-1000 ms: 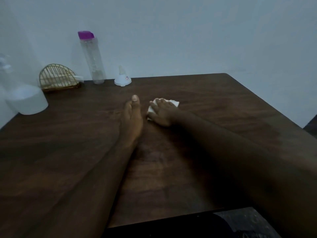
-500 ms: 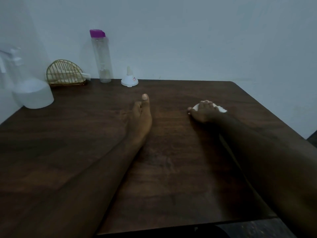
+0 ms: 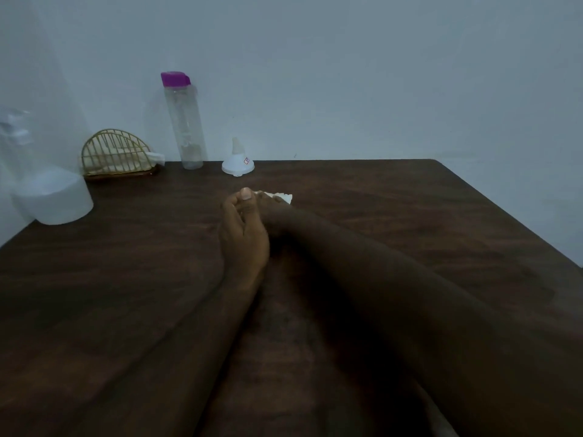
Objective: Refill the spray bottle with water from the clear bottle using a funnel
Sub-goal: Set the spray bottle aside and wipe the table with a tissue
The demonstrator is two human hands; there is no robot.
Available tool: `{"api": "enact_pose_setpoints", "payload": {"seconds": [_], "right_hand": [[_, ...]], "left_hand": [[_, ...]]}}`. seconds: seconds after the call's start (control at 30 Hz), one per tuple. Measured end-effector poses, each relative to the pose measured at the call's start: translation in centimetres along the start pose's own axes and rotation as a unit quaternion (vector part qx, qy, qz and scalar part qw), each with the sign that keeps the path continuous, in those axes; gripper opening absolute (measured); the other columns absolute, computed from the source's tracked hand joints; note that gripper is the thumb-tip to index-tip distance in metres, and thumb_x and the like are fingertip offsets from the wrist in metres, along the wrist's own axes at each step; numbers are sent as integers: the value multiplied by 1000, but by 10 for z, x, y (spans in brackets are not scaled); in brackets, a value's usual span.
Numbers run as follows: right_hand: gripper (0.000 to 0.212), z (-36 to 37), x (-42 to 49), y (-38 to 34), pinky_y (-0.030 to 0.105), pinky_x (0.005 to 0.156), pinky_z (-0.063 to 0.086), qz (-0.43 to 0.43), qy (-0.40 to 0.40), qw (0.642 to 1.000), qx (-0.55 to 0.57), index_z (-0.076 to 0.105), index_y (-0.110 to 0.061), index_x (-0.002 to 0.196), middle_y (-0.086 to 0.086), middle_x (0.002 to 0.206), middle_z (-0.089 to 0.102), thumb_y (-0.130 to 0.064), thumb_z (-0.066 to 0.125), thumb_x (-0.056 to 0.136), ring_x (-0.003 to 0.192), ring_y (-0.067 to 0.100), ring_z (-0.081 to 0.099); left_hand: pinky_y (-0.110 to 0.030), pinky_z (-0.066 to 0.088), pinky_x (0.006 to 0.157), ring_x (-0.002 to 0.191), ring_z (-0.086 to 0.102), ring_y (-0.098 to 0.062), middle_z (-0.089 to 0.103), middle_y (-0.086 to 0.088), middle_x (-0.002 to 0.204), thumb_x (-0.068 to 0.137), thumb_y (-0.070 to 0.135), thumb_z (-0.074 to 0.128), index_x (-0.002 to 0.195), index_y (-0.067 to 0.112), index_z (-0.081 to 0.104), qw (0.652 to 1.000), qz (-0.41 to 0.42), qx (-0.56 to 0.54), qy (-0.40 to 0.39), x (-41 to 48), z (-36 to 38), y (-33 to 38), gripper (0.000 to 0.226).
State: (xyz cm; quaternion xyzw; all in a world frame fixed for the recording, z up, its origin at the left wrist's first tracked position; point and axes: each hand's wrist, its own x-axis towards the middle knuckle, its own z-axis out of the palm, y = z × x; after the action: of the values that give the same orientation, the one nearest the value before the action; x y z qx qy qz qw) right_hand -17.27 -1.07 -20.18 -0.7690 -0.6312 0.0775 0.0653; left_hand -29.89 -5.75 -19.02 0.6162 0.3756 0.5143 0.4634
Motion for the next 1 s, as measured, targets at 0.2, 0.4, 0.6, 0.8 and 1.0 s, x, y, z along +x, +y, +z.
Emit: {"api": "enact_pose_setpoints", "payload": {"seconds": [0.2,0.4,0.6,0.8,1.0], "right_hand": [[76,-27,-8,76,47,122,11,163,8,986,-28,14,-14,157,10,164,11,-62,19,99,152,25,9],[75,-28,-50,127,50,120,6,209,-24,976,-55,11,-16,157,13,165,3,-63,11,98,152,29,2],[72,-4,-65,28,47,122,13,-13,-53,998,-42,18,-10,156,11,164,13,-54,25,99,151,25,9],[62,-23,-15,8,43,122,8,-8,-33,997,-64,12,-7,156,11,165,6,-29,39,105,152,25,5],[75,-33,31,61,47,122,7,132,-7,991,-9,11,-13,157,7,165,8,-60,22,100,152,23,6]], "left_hand": [[-12,36,71,75,52,15,58,17,80,98,56,27,81,38,50,1000,3,13,-23,-1,1,2,33],[-14,37,71,79,54,11,60,16,85,83,70,27,92,32,56,998,-2,-9,-60,-1,7,1,48],[-7,45,72,81,60,11,66,8,89,98,40,44,107,12,60,995,31,-30,-95,-8,9,5,33],[-17,46,87,98,61,-1,68,7,103,99,44,41,108,18,62,995,56,-3,-78,-5,6,-1,34],[3,34,68,83,51,22,62,16,94,95,49,35,109,19,63,996,42,1,-84,-3,4,0,43]]}}
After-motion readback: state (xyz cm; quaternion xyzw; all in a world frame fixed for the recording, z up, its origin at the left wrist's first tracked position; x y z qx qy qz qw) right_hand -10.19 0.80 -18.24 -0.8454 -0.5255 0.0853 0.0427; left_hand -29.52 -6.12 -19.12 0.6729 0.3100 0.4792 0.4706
